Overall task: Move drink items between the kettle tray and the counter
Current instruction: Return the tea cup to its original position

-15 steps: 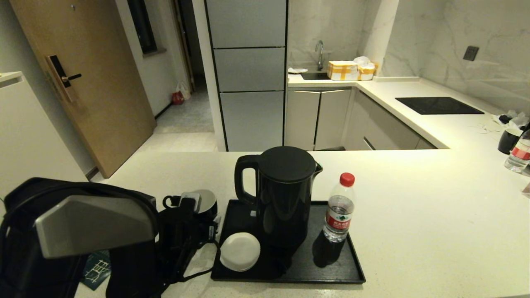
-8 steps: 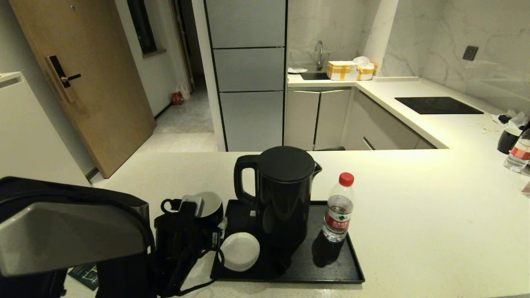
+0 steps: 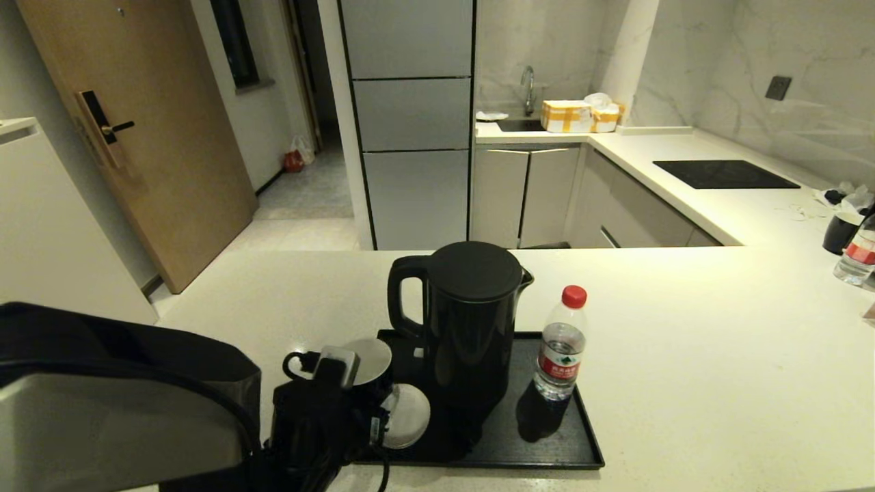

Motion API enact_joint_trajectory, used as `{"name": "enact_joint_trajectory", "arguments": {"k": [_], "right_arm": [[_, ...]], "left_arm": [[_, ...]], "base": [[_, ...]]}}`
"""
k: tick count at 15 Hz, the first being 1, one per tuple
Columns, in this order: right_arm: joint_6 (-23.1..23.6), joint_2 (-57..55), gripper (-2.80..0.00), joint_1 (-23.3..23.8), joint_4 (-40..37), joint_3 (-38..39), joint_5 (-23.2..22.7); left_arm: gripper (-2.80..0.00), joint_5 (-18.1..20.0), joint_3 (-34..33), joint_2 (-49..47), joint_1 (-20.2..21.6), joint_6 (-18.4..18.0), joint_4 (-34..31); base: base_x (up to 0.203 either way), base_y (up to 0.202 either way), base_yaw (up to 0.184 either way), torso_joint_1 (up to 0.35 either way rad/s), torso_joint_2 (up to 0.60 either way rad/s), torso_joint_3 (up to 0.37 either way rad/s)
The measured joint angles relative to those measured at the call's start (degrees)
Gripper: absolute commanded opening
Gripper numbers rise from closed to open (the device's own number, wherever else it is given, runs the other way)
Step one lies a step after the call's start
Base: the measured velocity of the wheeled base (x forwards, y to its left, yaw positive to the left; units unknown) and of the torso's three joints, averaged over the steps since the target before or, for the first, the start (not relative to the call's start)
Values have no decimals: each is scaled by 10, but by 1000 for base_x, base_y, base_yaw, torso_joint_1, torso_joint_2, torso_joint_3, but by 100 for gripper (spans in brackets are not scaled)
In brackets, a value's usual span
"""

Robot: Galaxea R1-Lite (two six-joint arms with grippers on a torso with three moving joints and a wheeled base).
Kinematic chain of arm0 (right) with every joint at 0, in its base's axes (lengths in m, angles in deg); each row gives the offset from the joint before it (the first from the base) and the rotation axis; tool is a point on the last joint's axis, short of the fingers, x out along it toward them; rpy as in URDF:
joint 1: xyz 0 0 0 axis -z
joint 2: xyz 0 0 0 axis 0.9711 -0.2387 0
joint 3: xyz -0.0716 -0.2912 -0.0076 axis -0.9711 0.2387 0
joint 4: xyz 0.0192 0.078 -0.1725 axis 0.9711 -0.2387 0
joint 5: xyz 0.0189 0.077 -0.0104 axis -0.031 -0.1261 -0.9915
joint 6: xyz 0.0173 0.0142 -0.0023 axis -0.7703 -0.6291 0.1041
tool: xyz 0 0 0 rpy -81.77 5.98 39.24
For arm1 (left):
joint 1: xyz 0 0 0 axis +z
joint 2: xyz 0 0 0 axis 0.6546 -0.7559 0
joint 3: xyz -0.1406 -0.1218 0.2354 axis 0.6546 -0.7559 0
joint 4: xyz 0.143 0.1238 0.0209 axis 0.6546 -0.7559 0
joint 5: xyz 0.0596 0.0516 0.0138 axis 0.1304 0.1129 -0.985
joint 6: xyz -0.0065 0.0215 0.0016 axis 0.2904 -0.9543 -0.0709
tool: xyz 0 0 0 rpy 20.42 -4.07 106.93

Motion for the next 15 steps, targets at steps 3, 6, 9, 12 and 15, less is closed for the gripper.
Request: {"name": "enact_joint_trajectory", "arguments": {"k": [3,6,9,12,15], "right_arm": [[0,0,-280,0,0,0,0],[0,0,-280,0,0,0,0],[0,0,-280,0,0,0,0],[0,0,-280,0,0,0,0],[0,0,-280,0,0,0,0]], "left_arm": [[-280,0,-5,-4,-26,1,0],[-280,0,-4,-15,-45,0,0],[-280,-1,-4,-29,-49,1,0],[-280,0,0,-42,-50,0,1],[-280,-1,14,-57,-48,0,3]], "base": [[0,0,0,0,0,0],[0,0,0,0,0,0],[0,0,0,0,0,0],[0,0,0,0,0,0],[0,0,0,0,0,0]]}}
